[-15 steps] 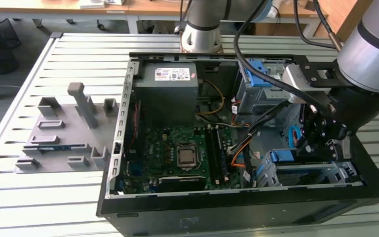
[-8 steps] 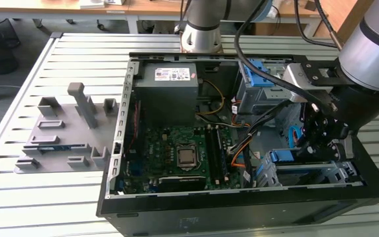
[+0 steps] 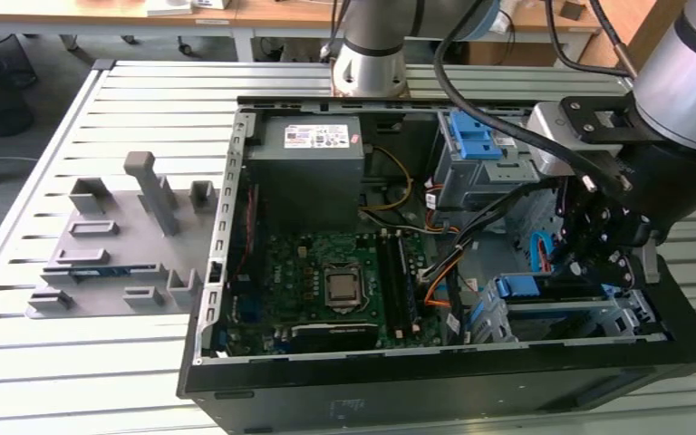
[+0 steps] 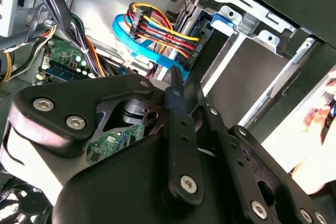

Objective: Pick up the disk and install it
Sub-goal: 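Insert the second disk wire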

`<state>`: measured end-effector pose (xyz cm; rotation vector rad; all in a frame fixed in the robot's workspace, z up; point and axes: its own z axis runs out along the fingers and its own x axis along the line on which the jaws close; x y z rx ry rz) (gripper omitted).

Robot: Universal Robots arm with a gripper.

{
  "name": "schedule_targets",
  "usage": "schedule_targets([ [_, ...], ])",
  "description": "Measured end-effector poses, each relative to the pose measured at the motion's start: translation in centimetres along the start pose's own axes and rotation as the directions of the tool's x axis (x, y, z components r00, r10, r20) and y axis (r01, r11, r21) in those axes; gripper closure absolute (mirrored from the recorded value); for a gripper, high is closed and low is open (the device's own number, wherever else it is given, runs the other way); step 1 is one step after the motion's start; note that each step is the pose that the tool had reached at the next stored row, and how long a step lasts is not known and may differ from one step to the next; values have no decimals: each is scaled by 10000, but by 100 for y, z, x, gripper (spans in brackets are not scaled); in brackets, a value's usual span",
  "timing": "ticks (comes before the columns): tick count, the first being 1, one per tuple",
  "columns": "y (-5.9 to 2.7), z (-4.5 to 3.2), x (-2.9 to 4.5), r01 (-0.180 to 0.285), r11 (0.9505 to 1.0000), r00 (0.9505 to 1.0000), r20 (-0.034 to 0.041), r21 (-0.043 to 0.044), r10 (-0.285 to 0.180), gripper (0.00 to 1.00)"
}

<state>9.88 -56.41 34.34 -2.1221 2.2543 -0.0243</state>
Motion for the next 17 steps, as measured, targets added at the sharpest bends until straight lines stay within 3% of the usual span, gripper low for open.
schedule_targets([
  [6, -2, -37, -1, 0, 10000, 10000, 3, -1, 0, 78],
  [8, -2, -40, -1, 0, 10000, 10000, 0, -1, 0, 89],
  [17, -2, -46, -1, 0, 10000, 10000, 0, -1, 0, 89],
])
